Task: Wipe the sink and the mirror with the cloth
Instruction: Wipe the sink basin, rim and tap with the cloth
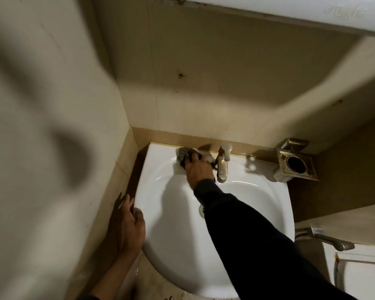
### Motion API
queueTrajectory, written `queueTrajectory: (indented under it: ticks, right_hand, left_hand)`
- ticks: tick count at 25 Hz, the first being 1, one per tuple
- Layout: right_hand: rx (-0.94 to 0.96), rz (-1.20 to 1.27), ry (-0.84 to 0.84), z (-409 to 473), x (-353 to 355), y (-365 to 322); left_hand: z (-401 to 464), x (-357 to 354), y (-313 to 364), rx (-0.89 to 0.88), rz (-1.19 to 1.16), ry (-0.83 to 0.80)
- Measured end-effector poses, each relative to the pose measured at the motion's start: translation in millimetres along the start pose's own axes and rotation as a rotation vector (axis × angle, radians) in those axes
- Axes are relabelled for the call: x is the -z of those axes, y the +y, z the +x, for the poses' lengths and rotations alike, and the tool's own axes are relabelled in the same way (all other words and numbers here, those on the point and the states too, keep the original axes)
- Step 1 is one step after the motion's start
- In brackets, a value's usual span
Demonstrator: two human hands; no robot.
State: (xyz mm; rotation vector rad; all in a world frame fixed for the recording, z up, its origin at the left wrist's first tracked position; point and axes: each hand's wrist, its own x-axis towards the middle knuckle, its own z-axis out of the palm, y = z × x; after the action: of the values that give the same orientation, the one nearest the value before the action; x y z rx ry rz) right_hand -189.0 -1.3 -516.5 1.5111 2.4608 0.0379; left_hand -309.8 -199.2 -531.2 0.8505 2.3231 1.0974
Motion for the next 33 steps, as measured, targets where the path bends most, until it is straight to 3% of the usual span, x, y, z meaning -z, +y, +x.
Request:
queueTrajectory:
  ticks: [2, 4, 6, 9, 12, 16, 18, 21, 25, 33]
  right_hand:
    - [0.167, 0.071, -0.013, -11, 1, -9]
    - [0.316, 0.220, -0.131, -20, 7, -9]
    - [0.362, 0.390, -0.180, -27, 18, 3]
    - [0.303, 0.585, 0.204, -48, 49, 35]
    - [0.225, 0.461, 0.505, -57, 75, 90]
    - [0.105, 0.285, 0.371, -44, 62, 125]
    - [0.116, 0.296, 0.305, -41, 46, 128]
    - [0.167, 0.326, 0.395, -56, 33, 131]
    - [0.289, 0.309, 0.435, -84, 20, 132]
    - [0.175, 0.403, 0.407, -41, 36, 138]
  left_hand:
    - [0, -3, -2, 0.019, -0.031, -0.004]
    - [1, -6, 1, 0.040, -0.041, -0.009]
    - [3, -7, 8, 0.059, 0.001, -0.010]
    - [-1, -11, 19, 0.043, 0.157, 0.011]
    - [-3, -24, 30, -0.065, 0.250, 0.057]
    - [-6, -57, 60, -0.226, -0.010, -0.184]
    - [-12, -76, 85, -0.197, -0.149, -0.355]
    - [-20, -99, 119, -0.081, -0.279, -0.534]
    - [-24, -116, 133, -0.002, -0.325, -0.494]
    - [-22, -114, 131, -0.005, -0.297, -0.527]
